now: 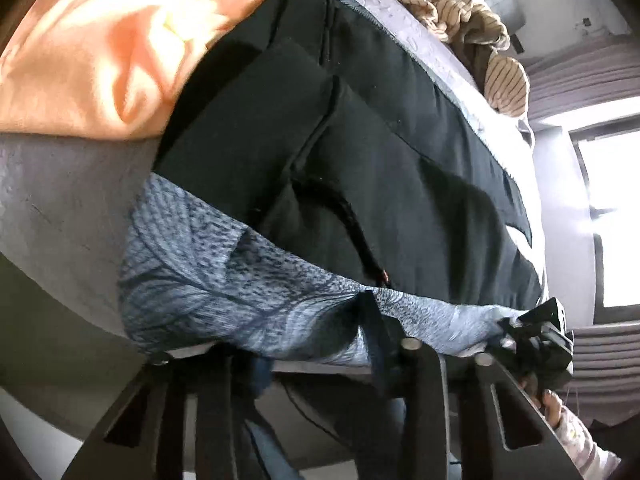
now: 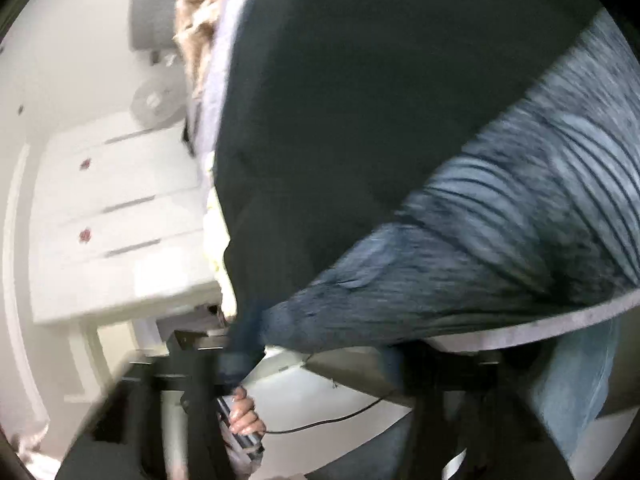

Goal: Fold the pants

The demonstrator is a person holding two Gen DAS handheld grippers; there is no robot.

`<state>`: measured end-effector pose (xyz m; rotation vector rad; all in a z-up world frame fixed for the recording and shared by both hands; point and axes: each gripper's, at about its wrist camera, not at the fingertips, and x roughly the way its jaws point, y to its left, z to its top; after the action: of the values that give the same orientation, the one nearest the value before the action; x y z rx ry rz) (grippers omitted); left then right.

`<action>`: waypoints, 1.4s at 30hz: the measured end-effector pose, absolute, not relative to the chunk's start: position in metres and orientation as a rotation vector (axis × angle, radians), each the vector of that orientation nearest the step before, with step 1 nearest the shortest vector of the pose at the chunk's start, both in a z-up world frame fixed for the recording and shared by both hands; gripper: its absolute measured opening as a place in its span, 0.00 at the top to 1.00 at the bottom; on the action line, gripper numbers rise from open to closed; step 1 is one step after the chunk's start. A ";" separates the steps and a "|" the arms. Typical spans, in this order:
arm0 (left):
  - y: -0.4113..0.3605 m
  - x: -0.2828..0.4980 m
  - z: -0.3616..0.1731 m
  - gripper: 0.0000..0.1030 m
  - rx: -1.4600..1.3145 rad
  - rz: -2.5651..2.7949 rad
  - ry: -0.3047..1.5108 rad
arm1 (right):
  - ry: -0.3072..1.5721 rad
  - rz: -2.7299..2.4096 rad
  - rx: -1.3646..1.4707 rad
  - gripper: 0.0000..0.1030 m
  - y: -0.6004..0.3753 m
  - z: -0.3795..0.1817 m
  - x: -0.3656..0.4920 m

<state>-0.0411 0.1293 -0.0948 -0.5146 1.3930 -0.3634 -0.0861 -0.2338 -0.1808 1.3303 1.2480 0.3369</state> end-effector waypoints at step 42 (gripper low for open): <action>-0.096 0.115 -0.051 0.24 -0.039 -0.499 1.324 | 1.296 0.435 0.667 0.34 -0.297 -0.071 0.127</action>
<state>0.1149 -0.0962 -0.0508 -0.0390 1.3239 -0.4992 0.1274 -0.2971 -0.0713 0.6674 1.2958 0.4350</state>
